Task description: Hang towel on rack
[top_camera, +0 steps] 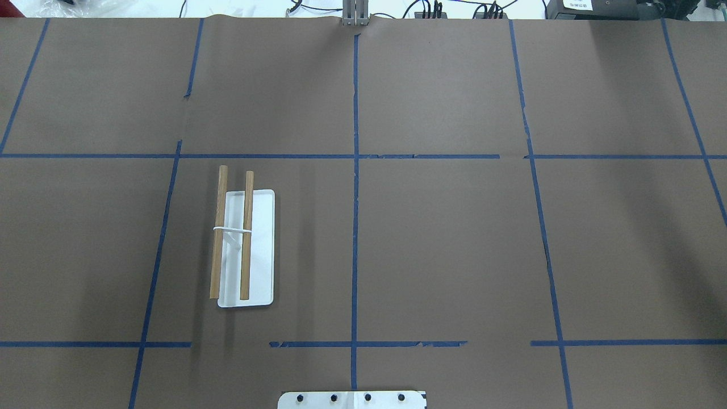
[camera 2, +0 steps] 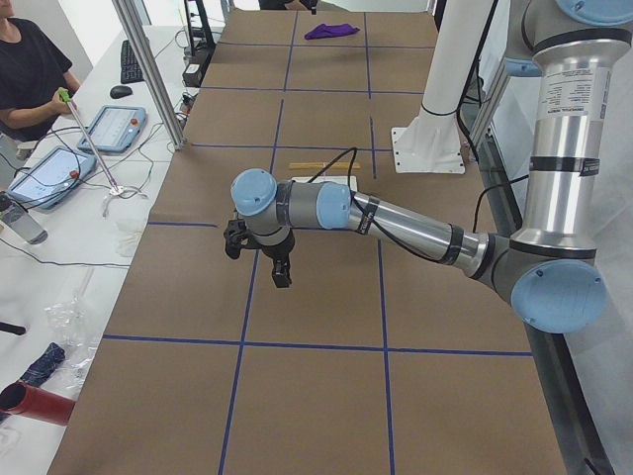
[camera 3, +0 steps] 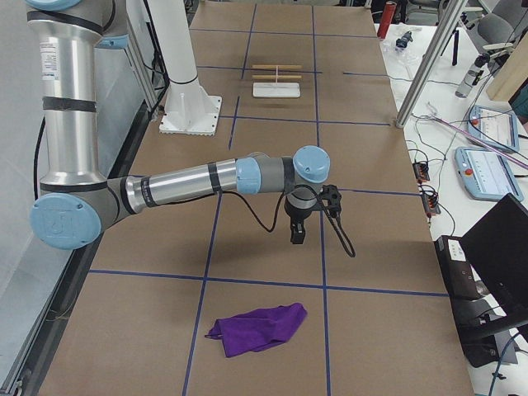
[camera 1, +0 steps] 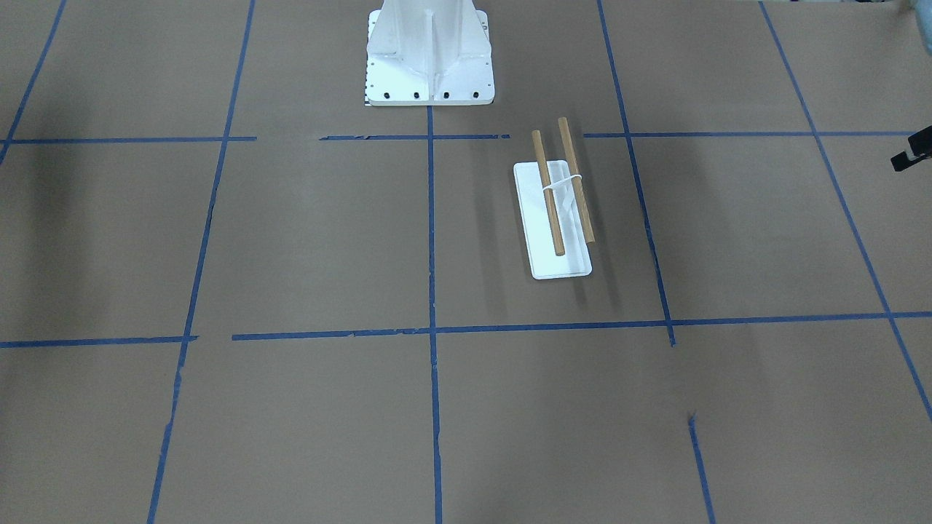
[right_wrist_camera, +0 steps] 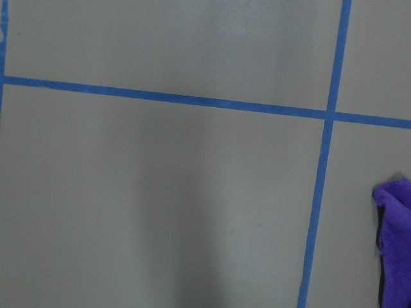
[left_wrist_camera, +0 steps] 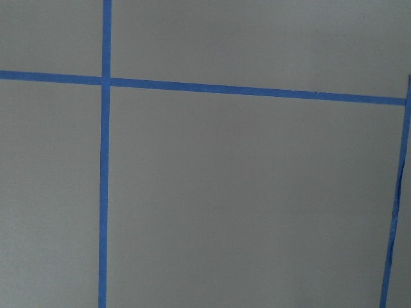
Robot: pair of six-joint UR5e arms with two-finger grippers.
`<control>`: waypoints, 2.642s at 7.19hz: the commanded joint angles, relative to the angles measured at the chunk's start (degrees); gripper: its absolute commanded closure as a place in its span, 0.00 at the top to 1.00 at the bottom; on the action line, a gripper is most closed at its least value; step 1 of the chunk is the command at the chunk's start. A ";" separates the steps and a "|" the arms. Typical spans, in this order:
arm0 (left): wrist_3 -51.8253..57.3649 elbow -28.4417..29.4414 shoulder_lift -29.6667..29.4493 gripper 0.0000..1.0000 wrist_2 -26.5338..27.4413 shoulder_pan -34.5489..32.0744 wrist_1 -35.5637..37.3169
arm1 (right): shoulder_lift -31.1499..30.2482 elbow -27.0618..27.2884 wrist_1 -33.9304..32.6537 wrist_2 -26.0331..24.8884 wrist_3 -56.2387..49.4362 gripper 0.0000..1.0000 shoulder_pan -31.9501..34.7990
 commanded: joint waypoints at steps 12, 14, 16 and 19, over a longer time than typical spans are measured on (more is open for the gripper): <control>0.13 -2.25 -2.26 1.00 -0.03 0.67 -0.88 | 0.17 0.43 0.26 0.13 -0.61 1.00 0.00; -0.39 -1.73 -2.97 1.00 -0.12 0.67 -0.44 | 0.52 0.52 0.26 -0.31 -0.44 1.00 -0.95; -0.31 -2.43 -3.05 1.00 -0.20 0.58 -0.62 | 0.61 1.21 0.26 -1.18 -0.35 1.00 -2.63; -0.40 -2.43 -3.06 1.00 -0.20 0.58 -0.88 | -3.15 1.05 0.35 -6.36 -1.05 1.00 -2.63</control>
